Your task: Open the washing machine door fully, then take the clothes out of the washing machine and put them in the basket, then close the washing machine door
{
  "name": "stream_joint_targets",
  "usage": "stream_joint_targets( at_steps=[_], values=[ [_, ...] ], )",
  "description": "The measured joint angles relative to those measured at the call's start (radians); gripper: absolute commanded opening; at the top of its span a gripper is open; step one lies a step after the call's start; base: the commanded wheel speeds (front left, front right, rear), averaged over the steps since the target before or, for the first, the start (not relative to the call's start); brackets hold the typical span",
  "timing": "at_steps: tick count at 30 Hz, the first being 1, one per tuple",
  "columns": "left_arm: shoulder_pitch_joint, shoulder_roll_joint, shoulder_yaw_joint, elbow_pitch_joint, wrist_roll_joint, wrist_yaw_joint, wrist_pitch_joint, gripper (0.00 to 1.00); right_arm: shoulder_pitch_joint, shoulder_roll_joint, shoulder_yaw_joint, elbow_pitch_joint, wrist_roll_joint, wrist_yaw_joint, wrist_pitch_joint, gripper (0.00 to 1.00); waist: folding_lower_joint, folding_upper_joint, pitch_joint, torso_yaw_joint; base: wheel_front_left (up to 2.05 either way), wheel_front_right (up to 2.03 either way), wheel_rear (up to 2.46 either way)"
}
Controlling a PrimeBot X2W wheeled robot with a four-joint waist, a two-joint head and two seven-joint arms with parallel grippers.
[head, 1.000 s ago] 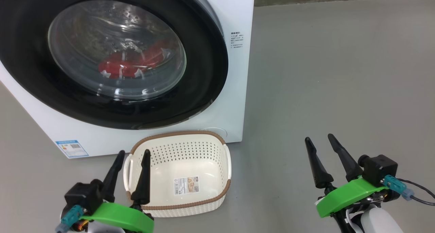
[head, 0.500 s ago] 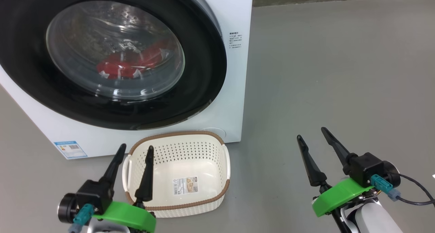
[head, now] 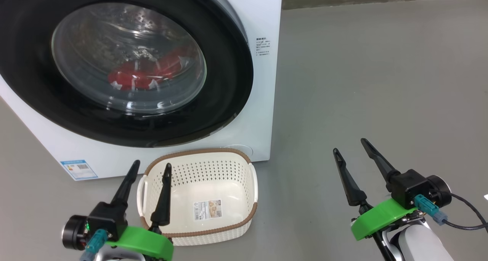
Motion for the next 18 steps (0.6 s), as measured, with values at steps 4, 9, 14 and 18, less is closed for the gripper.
stream_joint_targets(
  at_steps=[4, 9, 14, 18],
  values=[
    [0.000, 0.000, 0.002, 0.008, 0.000, 0.000, 0.000, 1.00, 0.000, 0.000, -0.002, 0.000, -0.005, 0.000, 0.000, 1.00, 0.0001, -0.0001, -0.006, 0.001, 0.00, 0.00, 0.00],
    [0.000, 0.000, 0.002, 0.013, 0.000, 0.000, 0.000, 1.00, 0.000, 0.001, -0.002, -0.001, -0.030, 0.000, 0.000, 1.00, 0.0000, 0.0000, -0.009, 0.002, 0.00, 0.00, 0.00],
    [-0.003, 0.000, 0.001, 0.012, 0.000, 0.000, 0.000, 1.00, 0.000, 0.000, 0.005, 0.004, -0.035, 0.000, 0.000, 0.22, 0.0001, 0.0000, -0.005, 0.007, 0.00, 0.00, 0.00],
    [-0.005, 0.000, -0.005, 0.004, 0.000, 0.000, 0.000, 1.00, -0.002, -0.004, 0.005, 0.011, -0.026, 0.000, 0.000, 0.00, 0.0001, -0.0001, 0.009, 0.014, 0.00, 0.00, 0.00]
  ],
)
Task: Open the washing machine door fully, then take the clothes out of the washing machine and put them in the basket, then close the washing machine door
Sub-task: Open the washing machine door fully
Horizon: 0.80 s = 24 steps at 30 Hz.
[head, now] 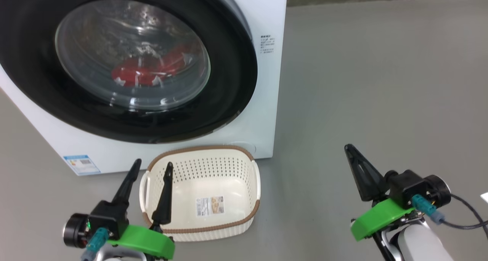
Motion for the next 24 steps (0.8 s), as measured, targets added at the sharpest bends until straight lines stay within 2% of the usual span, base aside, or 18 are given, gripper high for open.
stream_joint_targets(
  at_steps=[2, 7, 9, 14, 24],
  values=[
    [-0.007, 0.000, 0.000, -0.006, 0.000, 0.000, 0.000, 1.00, -0.014, 0.001, -0.006, 0.001, 0.043, 0.000, 0.000, 0.00, -0.0001, 0.0000, 0.012, 0.003, 0.00, 0.00, 0.00],
    [-0.036, 0.000, -0.011, -0.021, -0.028, -0.002, 0.000, 1.00, -0.085, 0.002, -0.036, 0.013, 0.289, 0.000, 0.000, 0.00, 0.0000, 0.0000, 0.049, 0.016, 0.00, 0.00, 0.00],
    [-0.040, 0.000, -0.013, -0.025, -0.028, -0.002, 0.000, 1.00, -0.099, 0.003, -0.032, 0.021, 0.330, 0.000, 0.000, 0.00, 0.0000, 0.0001, 0.057, 0.019, 0.00, 0.00, 0.00],
    [-0.065, 0.000, -0.021, -0.067, -0.074, -0.004, 0.000, 1.00, -0.188, -0.002, -0.027, 0.028, 0.582, 0.000, 0.041, 0.00, 0.0000, 0.0000, 0.102, 0.032, 0.00, 0.00, 0.00],
    [-0.117, 0.000, -0.049, -0.165, -0.082, -0.012, -0.004, 1.00, -0.350, -0.109, 0.026, -0.029, 0.923, 0.000, 0.214, 0.00, 0.0000, 0.0000, 0.205, 0.060, 0.00, 0.00, 0.00]
  ],
)
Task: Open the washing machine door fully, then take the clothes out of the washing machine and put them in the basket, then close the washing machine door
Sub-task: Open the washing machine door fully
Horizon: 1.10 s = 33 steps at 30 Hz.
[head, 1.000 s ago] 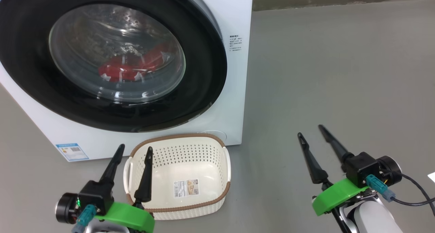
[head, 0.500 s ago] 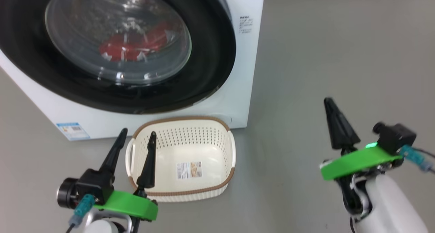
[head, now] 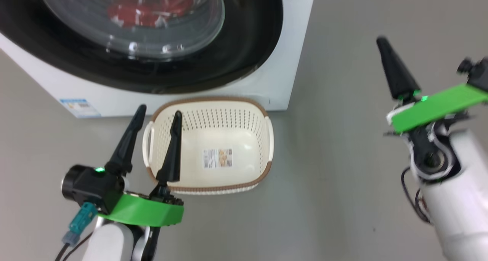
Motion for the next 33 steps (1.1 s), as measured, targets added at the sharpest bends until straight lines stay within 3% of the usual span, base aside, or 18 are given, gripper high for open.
stream_joint_targets(
  at_steps=[13, 21, 33],
  values=[
    [-0.068, 0.000, -0.029, -0.098, 0.003, 0.002, -0.003, 1.00, -0.253, -0.067, 0.025, 0.019, 0.301, 0.000, 0.216, 0.00, 0.0000, 0.0000, 0.158, 0.035, 0.00, 0.00, 0.00],
    [-0.106, -0.001, -0.036, -0.108, 0.003, 0.002, -0.003, 1.00, -0.423, -0.081, 0.048, 0.080, 0.407, 0.000, 0.329, 0.00, 0.0000, 0.0000, 0.256, 0.066, 0.00, 0.00, 0.00],
    [-0.126, -0.001, -0.043, -0.112, 0.003, 0.002, -0.003, 1.00, -0.537, -0.093, 0.052, 0.103, 0.491, 0.000, 0.410, 0.00, 0.0000, 0.0000, 0.332, 0.113, 0.00, 0.00, 0.00]
  ],
)
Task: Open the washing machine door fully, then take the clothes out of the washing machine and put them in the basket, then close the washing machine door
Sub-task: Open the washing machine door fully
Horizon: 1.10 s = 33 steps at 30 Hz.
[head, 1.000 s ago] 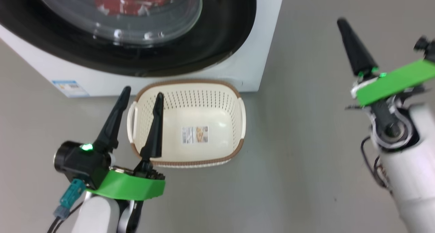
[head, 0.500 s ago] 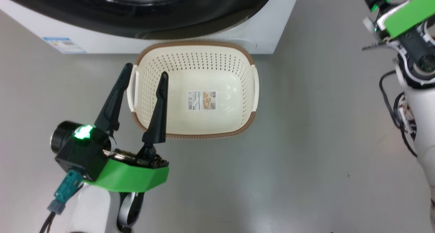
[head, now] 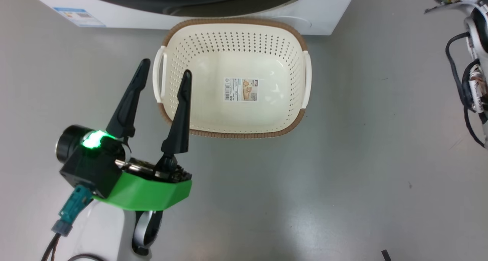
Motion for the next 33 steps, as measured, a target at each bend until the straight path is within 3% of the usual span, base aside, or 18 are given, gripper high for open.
stream_joint_targets(
  at_steps=[20, 33],
  values=[
    [-0.065, -0.001, -0.044, -0.005, 0.000, 0.006, 0.000, 1.00, -0.159, -0.024, 0.024, 0.057, 0.023, 0.000, 0.112, 0.00, 0.0001, 0.0000, 0.105, 0.043, 0.00, 0.00, 0.00],
    [-0.078, -0.001, -0.060, 0.012, -0.005, 0.017, 0.000, 1.00, -0.175, -0.039, 0.042, 0.070, 0.061, -0.004, 0.214, 0.00, 0.0001, 0.0000, 0.105, 0.052, 0.00, 0.00, 0.00]
  ],
)
